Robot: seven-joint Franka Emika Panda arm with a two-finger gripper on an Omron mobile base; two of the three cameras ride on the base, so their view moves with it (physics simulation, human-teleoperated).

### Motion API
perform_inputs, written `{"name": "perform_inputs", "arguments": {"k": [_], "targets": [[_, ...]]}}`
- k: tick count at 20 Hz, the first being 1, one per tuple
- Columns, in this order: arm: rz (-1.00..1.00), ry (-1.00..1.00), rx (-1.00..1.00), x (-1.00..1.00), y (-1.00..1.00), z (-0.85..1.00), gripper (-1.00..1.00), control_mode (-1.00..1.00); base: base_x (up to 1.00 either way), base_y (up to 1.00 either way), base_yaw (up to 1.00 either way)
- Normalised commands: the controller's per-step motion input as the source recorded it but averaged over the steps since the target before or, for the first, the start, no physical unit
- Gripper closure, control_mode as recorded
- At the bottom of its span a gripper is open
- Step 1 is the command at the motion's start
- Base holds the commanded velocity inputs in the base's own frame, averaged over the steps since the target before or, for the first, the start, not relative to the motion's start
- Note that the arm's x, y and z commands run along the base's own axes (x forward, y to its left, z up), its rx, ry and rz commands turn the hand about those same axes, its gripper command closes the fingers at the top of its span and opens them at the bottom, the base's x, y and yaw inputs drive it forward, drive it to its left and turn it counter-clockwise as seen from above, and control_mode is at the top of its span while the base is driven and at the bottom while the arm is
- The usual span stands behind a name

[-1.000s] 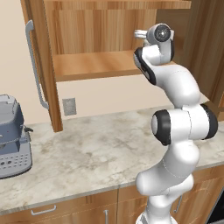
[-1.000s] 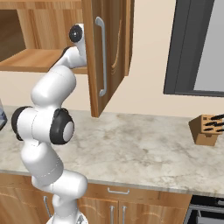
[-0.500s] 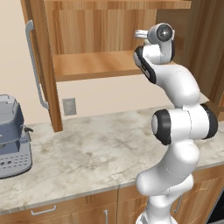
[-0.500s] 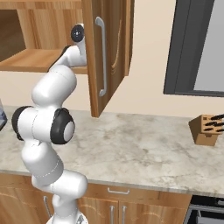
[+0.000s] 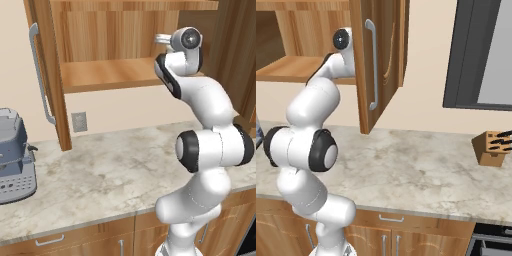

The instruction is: Collect the turmeric, mayonnaise, and shaker from the cabinet and place them next to the stove.

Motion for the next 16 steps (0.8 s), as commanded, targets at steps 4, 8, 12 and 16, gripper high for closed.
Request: {"name": "perform_inputs", "arguments": {"k": [4,8,12,16], "targets": [[0.00,-0.01,0.00,-0.64,0.44,0.06,1.00,-1.00,0.00,0.00,0.00],[0.00,0.07,0.00,-0.63,0.67,0.25,1.00,-1.00,0.00,0.00,0.00],[0.00,0.12,-0.01,-0.67,0.52,0.31,1.00,-1.00,0.00,0.00,0.00],[0.00,0.05,-0.01,-0.77,0.19,0.19,1.00,-1.00,0.00,0.00,0.00]]}}
